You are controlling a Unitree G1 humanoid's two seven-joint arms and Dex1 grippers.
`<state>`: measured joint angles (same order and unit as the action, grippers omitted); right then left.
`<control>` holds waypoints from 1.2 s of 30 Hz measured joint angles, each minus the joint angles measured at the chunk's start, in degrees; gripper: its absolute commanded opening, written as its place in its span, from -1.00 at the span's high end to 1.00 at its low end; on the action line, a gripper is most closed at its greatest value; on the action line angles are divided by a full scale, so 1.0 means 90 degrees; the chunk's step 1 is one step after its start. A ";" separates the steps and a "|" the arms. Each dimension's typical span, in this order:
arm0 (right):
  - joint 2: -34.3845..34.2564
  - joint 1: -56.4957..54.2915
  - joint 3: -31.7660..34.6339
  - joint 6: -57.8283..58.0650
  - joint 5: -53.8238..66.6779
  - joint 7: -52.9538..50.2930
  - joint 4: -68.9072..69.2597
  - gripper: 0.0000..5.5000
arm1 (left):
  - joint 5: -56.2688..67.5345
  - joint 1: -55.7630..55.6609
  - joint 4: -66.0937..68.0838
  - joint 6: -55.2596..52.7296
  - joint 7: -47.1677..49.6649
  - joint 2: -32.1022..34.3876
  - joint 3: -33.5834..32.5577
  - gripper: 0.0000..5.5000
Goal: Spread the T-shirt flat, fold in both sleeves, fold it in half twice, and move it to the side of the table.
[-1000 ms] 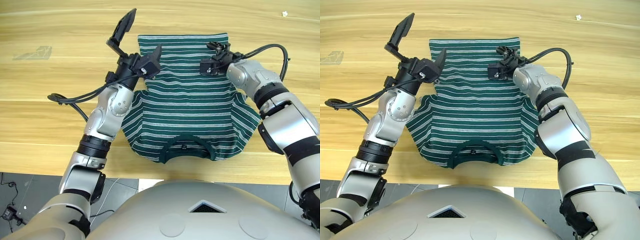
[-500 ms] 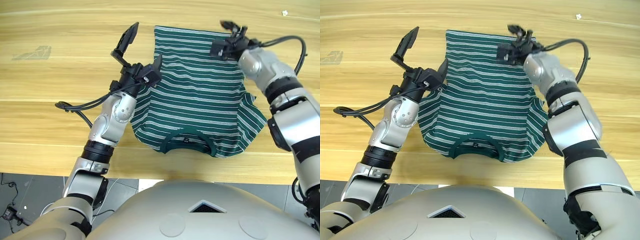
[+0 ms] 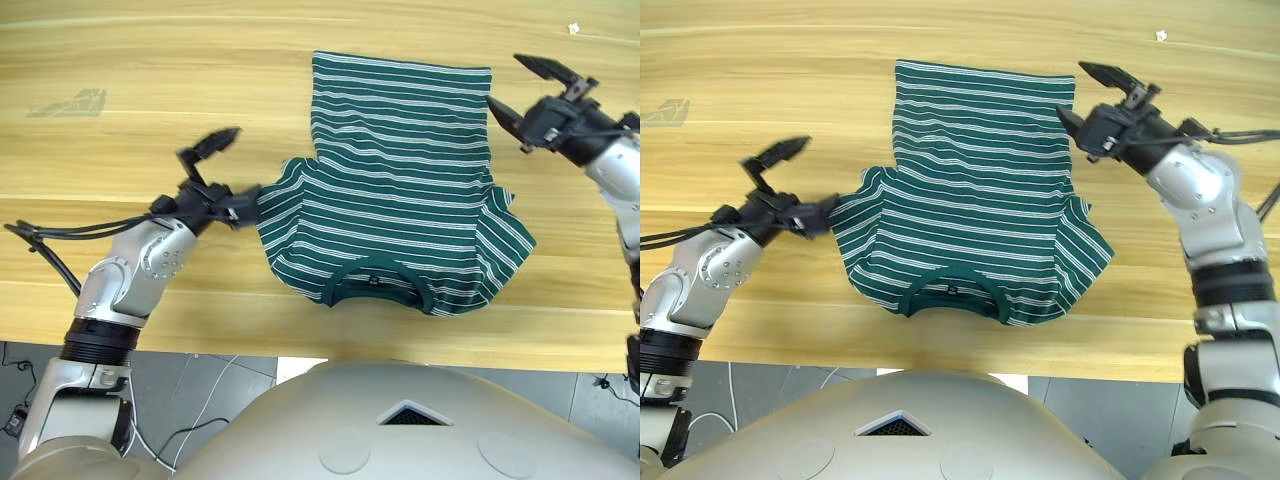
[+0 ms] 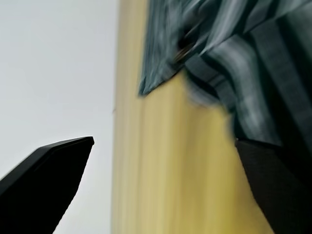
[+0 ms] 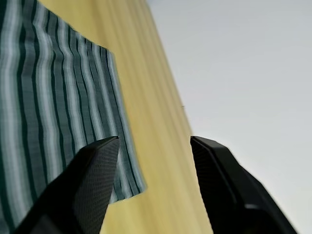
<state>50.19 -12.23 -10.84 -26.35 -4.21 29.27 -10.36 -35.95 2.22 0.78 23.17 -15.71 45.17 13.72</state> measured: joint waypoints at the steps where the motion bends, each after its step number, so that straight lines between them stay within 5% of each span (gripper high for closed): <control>1: 0.0189 0.0365 0.0165 0.0097 0.0381 0.0352 0.0300 0.02 | 0.0027 -0.0024 -0.0051 0.0177 -0.0061 -0.0006 0.0067 -0.96; 11: 0.0793 0.2447 0.0769 0.0739 0.1509 0.2205 0.1190 0.02 | 0.0025 -0.0156 0.0106 0.0433 0.0027 -0.0036 0.0035 -0.96; 22: 0.0436 0.1735 0.0134 0.0324 -0.0941 0.1190 -0.0234 0.02 | -0.0042 -0.0072 0.0913 0.0611 0.0627 -0.0092 0.0089 -0.96; 36: 0.1007 0.2699 0.0247 0.0646 -0.0746 0.1625 0.1170 0.02 | -0.0805 0.1432 -0.1472 -0.0194 0.0502 -0.0285 0.0473 -0.96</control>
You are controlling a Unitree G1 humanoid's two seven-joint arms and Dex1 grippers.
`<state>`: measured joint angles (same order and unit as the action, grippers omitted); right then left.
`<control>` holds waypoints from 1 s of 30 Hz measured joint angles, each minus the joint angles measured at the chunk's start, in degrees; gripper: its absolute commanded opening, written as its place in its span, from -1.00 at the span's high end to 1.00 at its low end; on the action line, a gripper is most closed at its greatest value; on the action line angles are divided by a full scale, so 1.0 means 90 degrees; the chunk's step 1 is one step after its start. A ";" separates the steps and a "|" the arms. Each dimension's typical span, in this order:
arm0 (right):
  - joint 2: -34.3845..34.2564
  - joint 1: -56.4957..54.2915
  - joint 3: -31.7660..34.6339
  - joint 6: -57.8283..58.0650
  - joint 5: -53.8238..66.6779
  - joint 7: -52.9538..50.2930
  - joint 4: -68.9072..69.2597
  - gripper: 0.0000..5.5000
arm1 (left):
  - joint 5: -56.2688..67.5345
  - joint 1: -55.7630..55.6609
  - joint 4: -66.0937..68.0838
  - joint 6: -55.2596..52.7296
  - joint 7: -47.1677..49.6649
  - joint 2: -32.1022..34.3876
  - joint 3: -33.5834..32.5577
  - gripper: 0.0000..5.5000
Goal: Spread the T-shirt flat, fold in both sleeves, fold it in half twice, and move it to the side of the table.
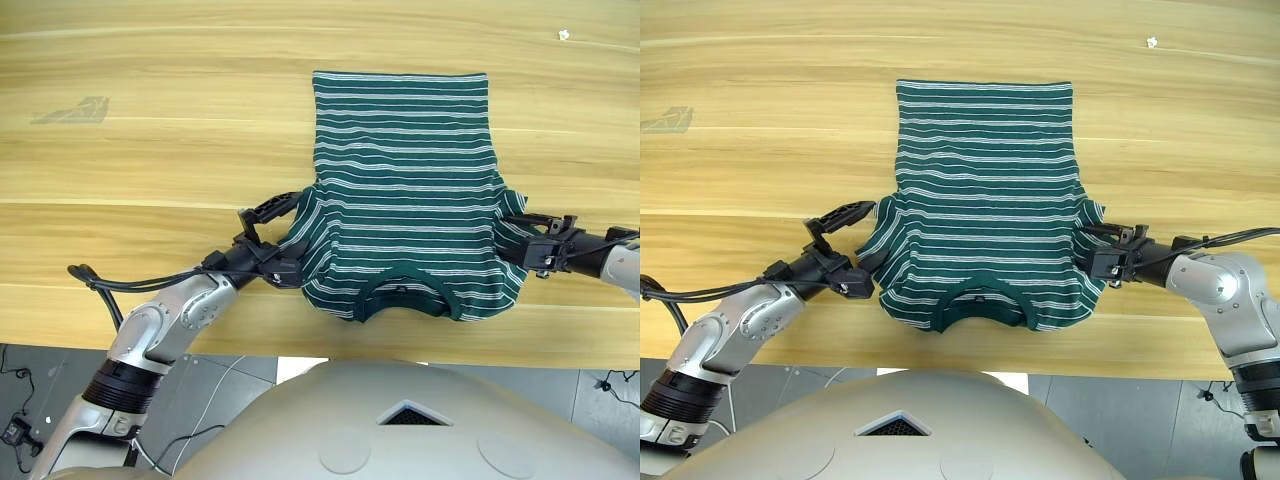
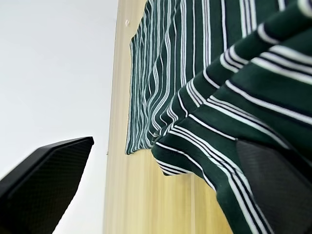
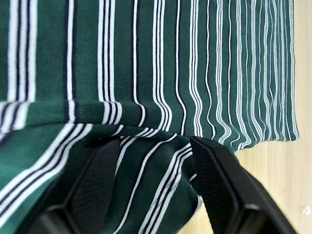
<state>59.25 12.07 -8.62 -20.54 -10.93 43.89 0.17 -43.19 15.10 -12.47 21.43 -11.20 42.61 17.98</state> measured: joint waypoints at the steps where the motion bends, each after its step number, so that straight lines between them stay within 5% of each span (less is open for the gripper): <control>1: 0.0000 -0.0010 0.0015 0.0000 -0.0019 -0.0001 -0.0047 0.02 | -0.0084 0.0000 -0.0047 -0.0046 -0.0025 0.0016 -0.0024 -0.96; 13: 0.0000 -0.0250 0.0036 -0.0034 -0.0072 -0.0026 -0.0425 0.02 | -0.0452 -0.0157 0.0564 -0.0500 0.0117 0.0559 -0.0891 -0.96; 23: -0.0002 0.0117 0.0202 0.0025 0.0260 0.0315 0.0307 0.02 | -0.0265 0.0143 -0.0316 -0.0458 -0.0438 0.0437 -0.0828 -0.96; 30: -0.0001 0.0119 0.0529 0.0037 0.0163 0.0282 0.0390 0.02 | -0.0158 0.0421 -0.0919 -0.0527 -0.0723 0.0615 -0.1598 -0.96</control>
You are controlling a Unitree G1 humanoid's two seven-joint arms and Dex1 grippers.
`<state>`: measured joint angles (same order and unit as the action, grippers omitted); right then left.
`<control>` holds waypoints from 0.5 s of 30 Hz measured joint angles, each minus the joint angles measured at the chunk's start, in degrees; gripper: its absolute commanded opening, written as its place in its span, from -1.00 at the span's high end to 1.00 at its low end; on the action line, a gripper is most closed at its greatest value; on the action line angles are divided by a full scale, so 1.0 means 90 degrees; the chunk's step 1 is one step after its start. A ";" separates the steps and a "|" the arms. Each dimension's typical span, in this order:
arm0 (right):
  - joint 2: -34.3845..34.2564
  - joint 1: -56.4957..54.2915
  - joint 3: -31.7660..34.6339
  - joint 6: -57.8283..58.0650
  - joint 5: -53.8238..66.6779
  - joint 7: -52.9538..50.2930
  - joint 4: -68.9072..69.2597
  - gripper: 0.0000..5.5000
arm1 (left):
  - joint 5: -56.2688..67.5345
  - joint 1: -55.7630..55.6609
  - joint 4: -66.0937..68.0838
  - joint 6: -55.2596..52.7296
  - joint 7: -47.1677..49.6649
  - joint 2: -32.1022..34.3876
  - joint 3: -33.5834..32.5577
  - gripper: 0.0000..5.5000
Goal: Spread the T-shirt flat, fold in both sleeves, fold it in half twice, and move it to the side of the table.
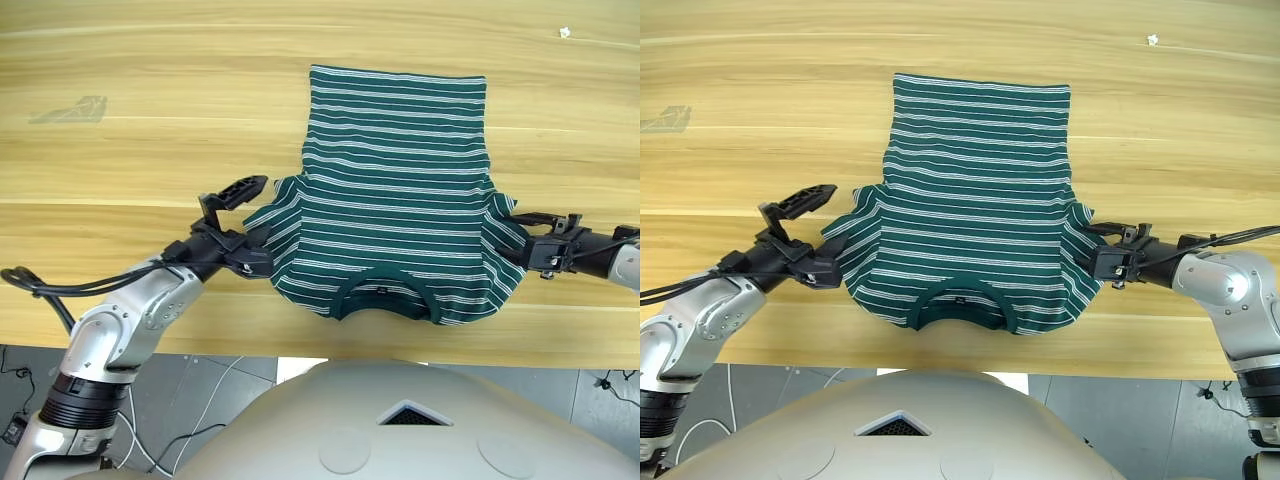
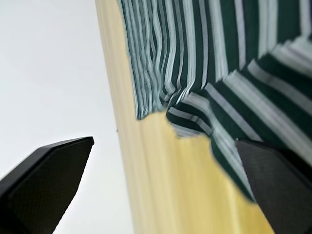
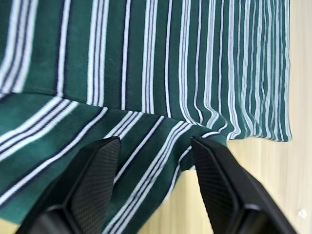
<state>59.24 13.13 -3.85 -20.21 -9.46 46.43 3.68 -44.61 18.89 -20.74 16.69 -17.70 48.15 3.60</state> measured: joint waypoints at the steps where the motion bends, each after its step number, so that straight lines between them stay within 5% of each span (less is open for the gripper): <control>1: 0.0000 -0.0010 0.0070 -0.0004 -0.0020 -0.0015 0.0002 0.02 | 0.0033 -0.0008 -0.0020 -0.0047 0.0003 0.0029 -0.0177 -0.96; 8: -0.0203 -0.0704 0.0801 -0.0085 0.0031 -0.0571 0.0334 0.02 | 0.1651 0.0081 -0.0849 -0.0365 -0.0007 -0.0546 -0.1206 -0.96; 15: -0.1620 -0.1676 0.1516 -0.0094 0.0154 -0.2428 0.0479 0.02 | 0.5739 0.1249 -0.1106 -0.1614 0.0577 -0.3659 -0.1050 -0.96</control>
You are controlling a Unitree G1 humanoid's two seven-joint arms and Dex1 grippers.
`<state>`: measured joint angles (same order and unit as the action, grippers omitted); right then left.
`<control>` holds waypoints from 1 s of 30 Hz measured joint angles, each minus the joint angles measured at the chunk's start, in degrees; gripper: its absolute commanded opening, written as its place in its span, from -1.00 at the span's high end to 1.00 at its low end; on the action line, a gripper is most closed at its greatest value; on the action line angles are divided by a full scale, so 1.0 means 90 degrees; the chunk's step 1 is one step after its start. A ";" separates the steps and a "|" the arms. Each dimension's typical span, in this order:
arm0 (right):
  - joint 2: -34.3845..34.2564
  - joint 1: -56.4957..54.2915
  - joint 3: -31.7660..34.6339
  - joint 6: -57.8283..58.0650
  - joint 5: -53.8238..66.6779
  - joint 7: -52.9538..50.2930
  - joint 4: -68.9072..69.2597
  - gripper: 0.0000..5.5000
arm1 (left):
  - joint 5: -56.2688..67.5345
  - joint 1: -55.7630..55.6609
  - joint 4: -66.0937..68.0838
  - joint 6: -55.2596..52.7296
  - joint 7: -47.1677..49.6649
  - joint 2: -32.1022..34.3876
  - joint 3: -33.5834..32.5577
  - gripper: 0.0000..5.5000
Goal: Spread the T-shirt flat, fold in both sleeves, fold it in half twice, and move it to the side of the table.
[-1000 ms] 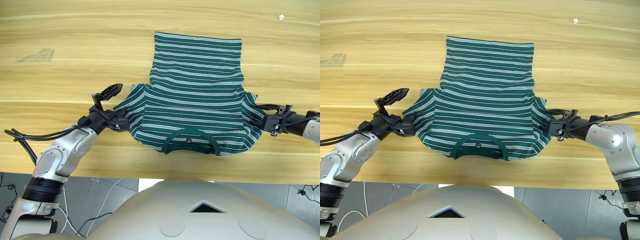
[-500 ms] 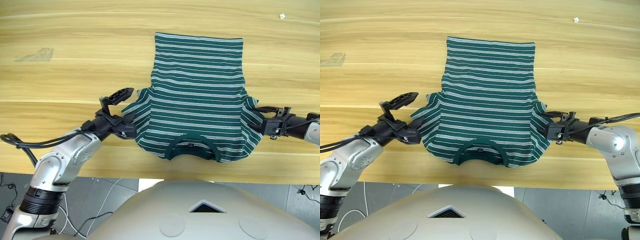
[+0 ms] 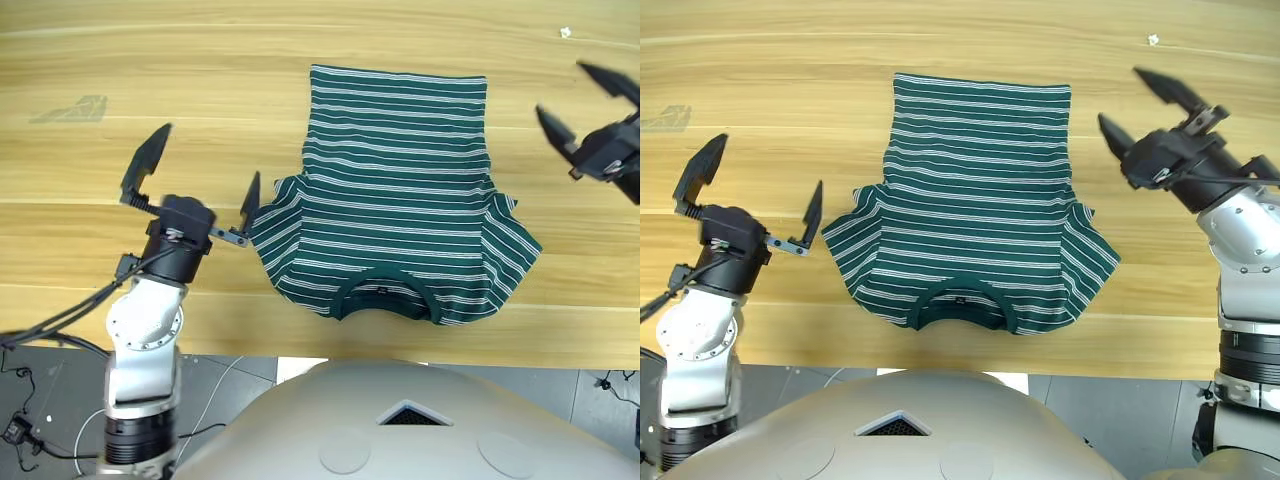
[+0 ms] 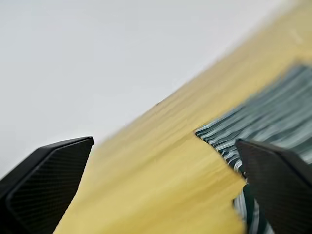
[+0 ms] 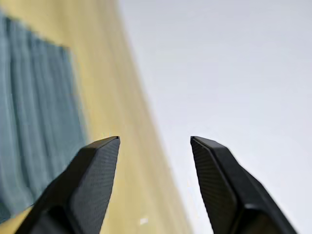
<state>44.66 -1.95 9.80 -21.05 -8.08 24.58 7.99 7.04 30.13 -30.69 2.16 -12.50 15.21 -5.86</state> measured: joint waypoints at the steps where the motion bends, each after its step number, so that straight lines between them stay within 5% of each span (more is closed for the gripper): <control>1: -0.0139 -0.0198 0.0176 0.0036 0.0061 -0.0220 0.0014 0.02 | 0.0552 0.0170 0.0182 -0.0283 0.0096 -0.0397 -0.0018 -0.96; 5: -0.0384 -0.0487 0.0382 0.0207 0.0114 -0.0561 0.0171 0.02 | 0.2292 0.0833 0.0503 -0.1330 0.0096 -0.1236 -0.0097 -0.96; 13: -0.0463 -0.0483 0.0341 0.0308 0.0053 -0.0615 0.0260 0.02 | 0.4045 0.0864 0.0443 -0.2480 0.0083 -0.1488 -0.0310 -0.96; 30: -0.0607 -0.0301 0.0069 0.0445 0.0000 -0.0506 0.0261 0.02 | 0.2979 0.0093 0.1286 -0.2061 0.0091 -0.1541 0.0027 0.11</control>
<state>39.20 -4.66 10.41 -17.04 -8.09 20.02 10.34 33.85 30.97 -19.11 -16.38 -11.69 1.34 -5.62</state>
